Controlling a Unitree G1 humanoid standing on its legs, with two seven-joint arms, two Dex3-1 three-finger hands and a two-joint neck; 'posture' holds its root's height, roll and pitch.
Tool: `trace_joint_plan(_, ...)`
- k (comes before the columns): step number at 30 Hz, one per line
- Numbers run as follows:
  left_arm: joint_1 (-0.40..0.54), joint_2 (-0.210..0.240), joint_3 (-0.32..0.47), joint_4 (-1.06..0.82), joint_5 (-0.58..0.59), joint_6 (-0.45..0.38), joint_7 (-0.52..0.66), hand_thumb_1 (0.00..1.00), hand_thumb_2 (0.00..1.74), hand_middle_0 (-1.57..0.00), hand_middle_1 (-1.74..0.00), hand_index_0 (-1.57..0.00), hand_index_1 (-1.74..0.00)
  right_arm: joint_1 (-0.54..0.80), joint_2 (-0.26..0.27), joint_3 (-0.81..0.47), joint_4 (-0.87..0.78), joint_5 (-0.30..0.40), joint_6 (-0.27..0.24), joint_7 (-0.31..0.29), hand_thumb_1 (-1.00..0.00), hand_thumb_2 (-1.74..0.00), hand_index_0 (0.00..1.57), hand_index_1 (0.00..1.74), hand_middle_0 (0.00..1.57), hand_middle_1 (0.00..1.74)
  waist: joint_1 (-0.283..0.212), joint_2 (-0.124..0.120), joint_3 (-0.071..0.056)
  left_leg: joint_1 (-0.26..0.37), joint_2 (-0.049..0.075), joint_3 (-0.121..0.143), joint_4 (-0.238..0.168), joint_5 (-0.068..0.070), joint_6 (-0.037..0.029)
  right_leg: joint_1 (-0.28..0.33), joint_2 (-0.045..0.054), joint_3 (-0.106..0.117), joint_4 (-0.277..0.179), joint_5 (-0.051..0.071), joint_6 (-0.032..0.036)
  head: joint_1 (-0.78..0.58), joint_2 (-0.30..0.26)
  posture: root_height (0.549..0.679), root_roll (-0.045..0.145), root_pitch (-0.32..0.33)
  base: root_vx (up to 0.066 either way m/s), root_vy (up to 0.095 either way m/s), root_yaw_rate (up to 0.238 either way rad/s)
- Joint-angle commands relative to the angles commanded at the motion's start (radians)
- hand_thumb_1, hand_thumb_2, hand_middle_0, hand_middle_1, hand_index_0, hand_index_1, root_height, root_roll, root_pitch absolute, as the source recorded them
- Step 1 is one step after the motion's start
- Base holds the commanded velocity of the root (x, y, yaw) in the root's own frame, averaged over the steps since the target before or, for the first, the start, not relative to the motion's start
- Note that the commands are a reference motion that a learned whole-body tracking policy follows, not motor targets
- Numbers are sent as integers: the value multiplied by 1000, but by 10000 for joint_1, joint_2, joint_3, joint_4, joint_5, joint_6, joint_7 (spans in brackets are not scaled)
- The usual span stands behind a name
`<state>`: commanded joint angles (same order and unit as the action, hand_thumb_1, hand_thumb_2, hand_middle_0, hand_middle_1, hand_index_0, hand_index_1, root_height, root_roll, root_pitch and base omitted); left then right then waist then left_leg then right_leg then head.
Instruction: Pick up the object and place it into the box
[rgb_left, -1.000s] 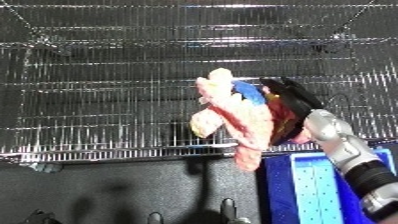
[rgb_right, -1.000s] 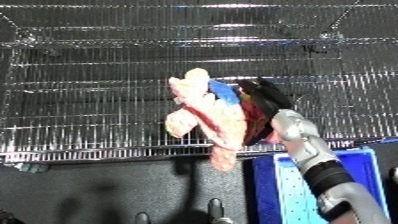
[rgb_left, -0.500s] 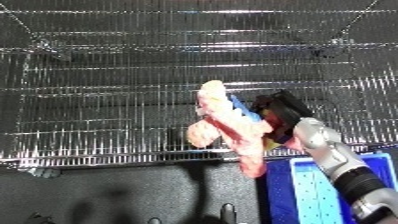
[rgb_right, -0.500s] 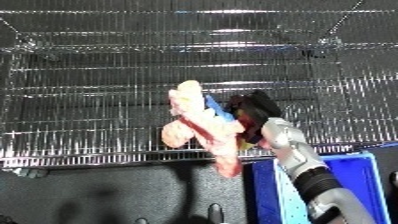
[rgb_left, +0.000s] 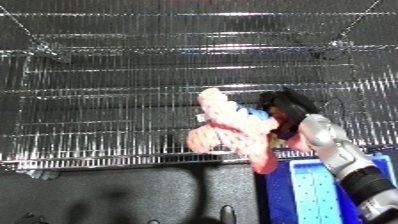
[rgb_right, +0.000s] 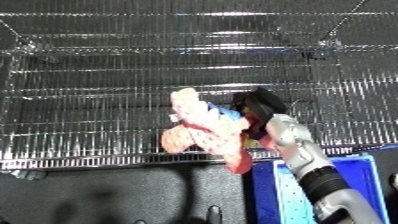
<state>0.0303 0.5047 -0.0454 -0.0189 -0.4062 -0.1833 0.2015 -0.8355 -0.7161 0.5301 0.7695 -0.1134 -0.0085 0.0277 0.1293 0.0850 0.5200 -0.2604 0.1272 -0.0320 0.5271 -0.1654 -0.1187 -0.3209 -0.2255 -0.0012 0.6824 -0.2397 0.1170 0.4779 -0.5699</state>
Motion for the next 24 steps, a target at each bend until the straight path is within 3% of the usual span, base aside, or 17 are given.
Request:
trace_joint_plan(5, 11, -93, 132, 177, -61, 94, -16, 1000, 1740, -1570, -1740, -1570, -1740, 676, -745, -978, -1549, 335, -36, -248, -1000, -1740, 1570, 1740, 1570, 1740, -307, -10, -15, 228, 51, 112, -68, 6, 28, 155, -6, 112, -80, 27, -29, 534, 295, 644, 44, -68, -30, 6, -101)
trace_joint_plan(12, 198, -251, 368, 231, -34, 264, -61, 1000, 1740, -1570, -1740, -1570, -1740, 2353, -1553, -3220, -3620, 1143, -171, -848, -1000, -1740, 1570, 1740, 1570, 1740, -802, 44, -196, 542, 119, 288, -210, -5, 32, 375, -33, 201, -239, 63, -29, 1552, 656, 645, 45, -86, -11, 3, -70)
trace_joint_plan(19, 246, -372, 400, 236, 63, 367, -176, 1000, 1740, -1570, -1740, -1570, -1740, 3993, -1731, -5355, -4835, 1809, -418, -1308, -1000, -1740, 1570, 1740, 1570, 1740, -1130, 92, -362, 774, 156, 424, -234, -52, 32, 568, -56, 251, -337, 85, -32, 2333, 918, 644, 48, -102, -6, -7, -55)
trace_joint_plan(24, 324, -527, 432, 164, 176, 428, -225, 1000, 1740, -1570, -1740, -1570, -1740, 5167, -1481, -6733, -5577, 2144, -643, -1627, -1000, -1740, 1570, 1740, 1570, 1740, -1400, 145, -500, 989, 194, 534, -256, -124, 40, 756, -63, 308, -434, 70, -19, 2838, 925, 645, 50, -112, 10, -4, -67)
